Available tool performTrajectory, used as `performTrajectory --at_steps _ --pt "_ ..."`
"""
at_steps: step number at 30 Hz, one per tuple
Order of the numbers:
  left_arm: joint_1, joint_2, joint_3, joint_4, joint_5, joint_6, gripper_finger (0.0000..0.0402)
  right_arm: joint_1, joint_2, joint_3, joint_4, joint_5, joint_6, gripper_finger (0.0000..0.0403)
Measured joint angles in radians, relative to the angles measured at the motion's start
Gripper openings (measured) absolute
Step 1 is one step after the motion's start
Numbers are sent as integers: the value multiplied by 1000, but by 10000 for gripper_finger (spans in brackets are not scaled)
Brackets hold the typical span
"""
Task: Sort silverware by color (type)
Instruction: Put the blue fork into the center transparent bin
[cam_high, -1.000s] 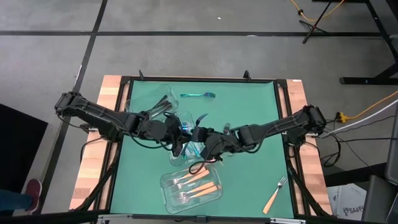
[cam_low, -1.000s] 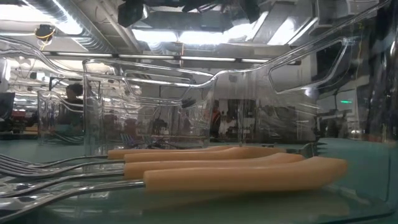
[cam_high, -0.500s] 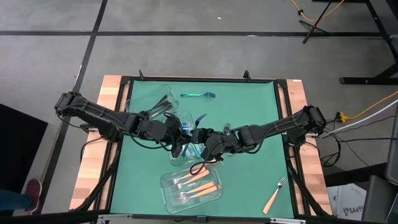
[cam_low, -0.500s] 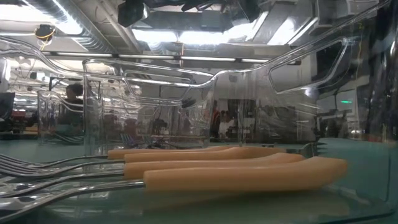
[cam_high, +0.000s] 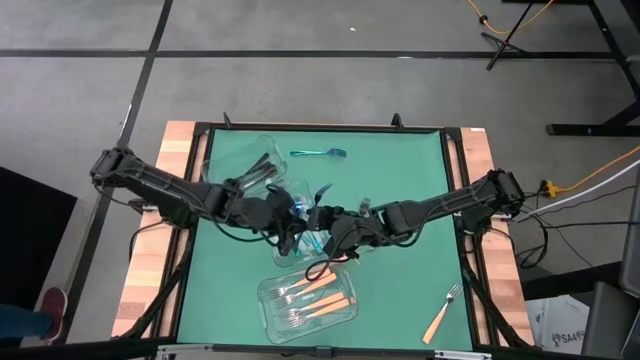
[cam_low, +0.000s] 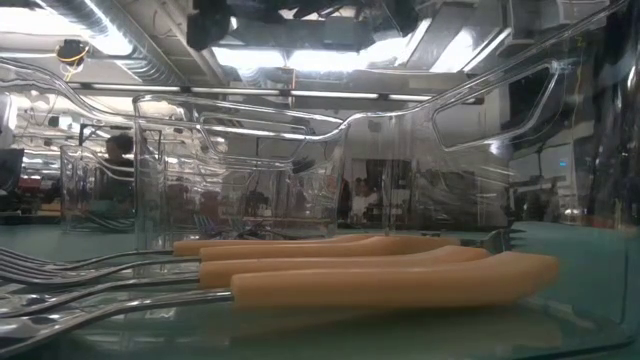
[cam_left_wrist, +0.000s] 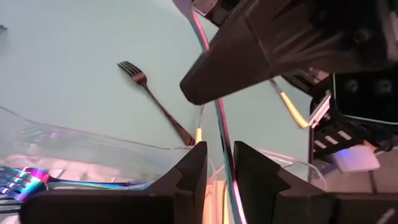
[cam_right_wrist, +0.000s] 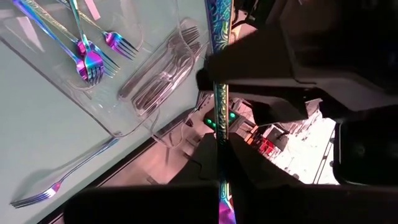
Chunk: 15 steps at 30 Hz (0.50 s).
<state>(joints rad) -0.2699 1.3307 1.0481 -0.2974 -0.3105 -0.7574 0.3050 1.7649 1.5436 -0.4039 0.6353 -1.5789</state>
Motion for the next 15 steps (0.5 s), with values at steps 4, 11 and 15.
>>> performTrajectory --at_steps 4,11,15 --pt "0 37 0 4 0 0 73 1 0 0 -3 0 1 1" --pt "0 45 0 7 -25 0 62 1 0 0 -10 2 4 1" --pt "0 45 0 22 -18 -1 29 1 0 0 -11 0 4 1"
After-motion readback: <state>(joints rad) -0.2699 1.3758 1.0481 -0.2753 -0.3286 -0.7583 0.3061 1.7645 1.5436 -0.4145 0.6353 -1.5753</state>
